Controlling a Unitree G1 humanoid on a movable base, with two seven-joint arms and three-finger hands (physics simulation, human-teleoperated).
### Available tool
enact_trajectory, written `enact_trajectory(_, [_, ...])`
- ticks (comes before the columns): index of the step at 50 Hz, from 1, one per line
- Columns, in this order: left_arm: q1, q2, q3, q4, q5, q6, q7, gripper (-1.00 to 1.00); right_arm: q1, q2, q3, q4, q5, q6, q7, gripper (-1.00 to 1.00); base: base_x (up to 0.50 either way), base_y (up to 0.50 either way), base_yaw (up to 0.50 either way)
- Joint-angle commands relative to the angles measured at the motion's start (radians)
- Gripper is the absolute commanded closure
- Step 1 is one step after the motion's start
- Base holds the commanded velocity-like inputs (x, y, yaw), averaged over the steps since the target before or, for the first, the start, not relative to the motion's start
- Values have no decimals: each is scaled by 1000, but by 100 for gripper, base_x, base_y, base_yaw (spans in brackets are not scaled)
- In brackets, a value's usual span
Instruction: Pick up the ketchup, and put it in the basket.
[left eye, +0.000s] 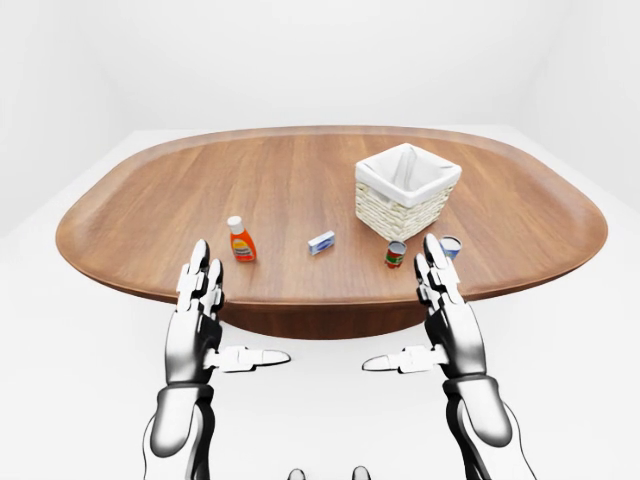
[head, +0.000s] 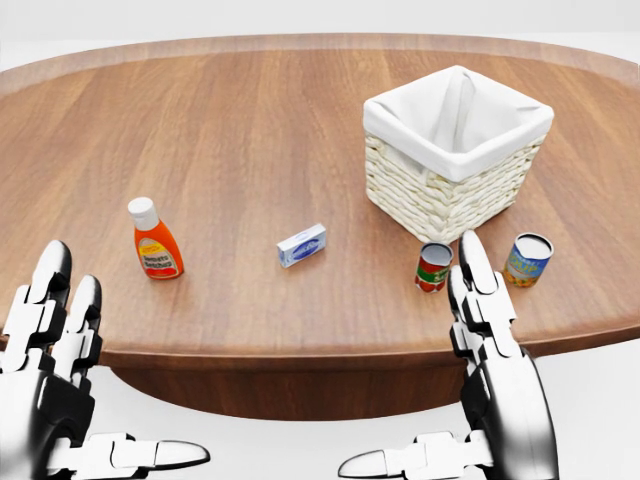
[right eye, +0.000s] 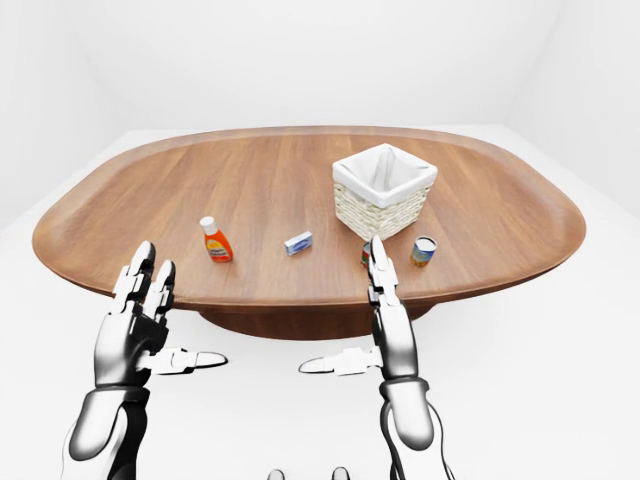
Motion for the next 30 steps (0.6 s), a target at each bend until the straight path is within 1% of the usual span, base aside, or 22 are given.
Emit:
enact_trajectory(1, [2,0,4,-5,-2,2,-5,-100,2,0,3,0,-1,0,3,-100,0,50,0])
enact_trajectory(5, [-3,0,2,6,3,-3,-3,-100,2,-1,5,3,-2,0,4,-100,0,50,0])
enact_trajectory(7, [-11,0,4,19,5,-14,0,-100,-6,4,1,10,-31,0,-23,-100,0,50,0])
enact_trajectory(8, [-18,2,2,32,9,-13,1,-100,-16,7,2,20,-36,0,-28,-100,0,0,0])
enact_trajectory(9, [-19,2,2,34,10,-16,4,-100,-20,14,-6,23,-6,0,-23,-100,0,0,0])
enact_trajectory(12, [-18,3,1,34,11,-18,5,-100,-28,11,2,41,-36,0,-38,-100,0,0,0])
enact_trajectory(15, [-25,5,5,37,6,-13,6,-100,-24,10,3,31,-27,0,-34,-100,0,0,0])
enact_trajectory(20, [-25,4,6,39,4,-14,7,-100,-21,7,7,33,-22,0,-29,-100,0,0,0])
enact_trajectory(25, [-21,1,8,33,-2,-23,10,-100,-15,5,5,23,-8,0,-21,-100,0,0,0])
enact_trajectory(30, [-15,1,12,27,-18,-27,5,-100,-6,0,11,13,-7,0,-10,-100,0,0,0])
